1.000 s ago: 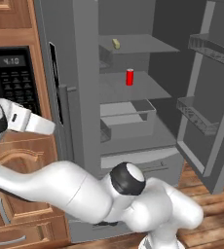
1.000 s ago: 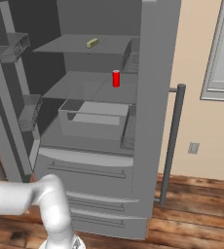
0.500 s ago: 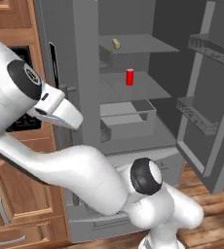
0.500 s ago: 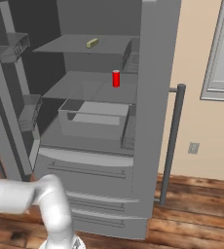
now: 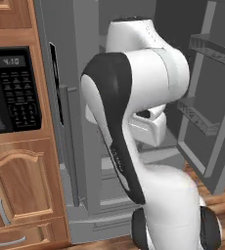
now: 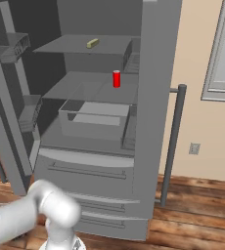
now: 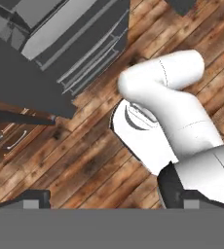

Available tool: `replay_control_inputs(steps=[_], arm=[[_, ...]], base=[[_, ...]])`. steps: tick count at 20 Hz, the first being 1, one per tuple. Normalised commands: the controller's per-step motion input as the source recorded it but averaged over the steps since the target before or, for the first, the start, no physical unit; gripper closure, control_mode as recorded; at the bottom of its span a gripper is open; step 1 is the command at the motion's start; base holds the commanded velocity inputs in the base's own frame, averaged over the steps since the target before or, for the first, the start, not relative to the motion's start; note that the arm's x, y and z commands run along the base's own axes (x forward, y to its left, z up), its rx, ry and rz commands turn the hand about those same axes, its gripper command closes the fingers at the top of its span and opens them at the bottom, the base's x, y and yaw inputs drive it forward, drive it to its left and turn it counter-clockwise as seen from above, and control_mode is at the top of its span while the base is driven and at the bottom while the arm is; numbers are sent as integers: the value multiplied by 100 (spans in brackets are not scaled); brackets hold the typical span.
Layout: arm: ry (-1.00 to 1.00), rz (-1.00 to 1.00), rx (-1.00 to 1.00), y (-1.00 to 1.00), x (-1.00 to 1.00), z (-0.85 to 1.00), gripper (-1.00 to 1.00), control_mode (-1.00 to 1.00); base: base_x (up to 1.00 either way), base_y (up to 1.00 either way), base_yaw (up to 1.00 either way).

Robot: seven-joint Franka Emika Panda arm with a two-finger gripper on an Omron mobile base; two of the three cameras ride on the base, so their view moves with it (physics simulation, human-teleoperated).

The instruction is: Retrieve the butter from the fridge and place it on a plate on the dining table. Then retrieve the butter knife by the fridge and place it near the plate.

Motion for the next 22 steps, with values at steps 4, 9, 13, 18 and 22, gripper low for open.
replay_control_inputs(steps=[4,9,13,18,22], arm=[[0,18,61,-100,-56,2,-100,-100],[-3,19,57,-76,3,0,-100,-100],[-1,0,54,-33,49,0,-100,-100],[-4,-5,42,-4,47,0,-100,-100],[0,0,32,-1,39,0,-100,-100]], base=[[0,0,0],[0,0,0],[0,0,0],[0,0,0],[0,0,0]])
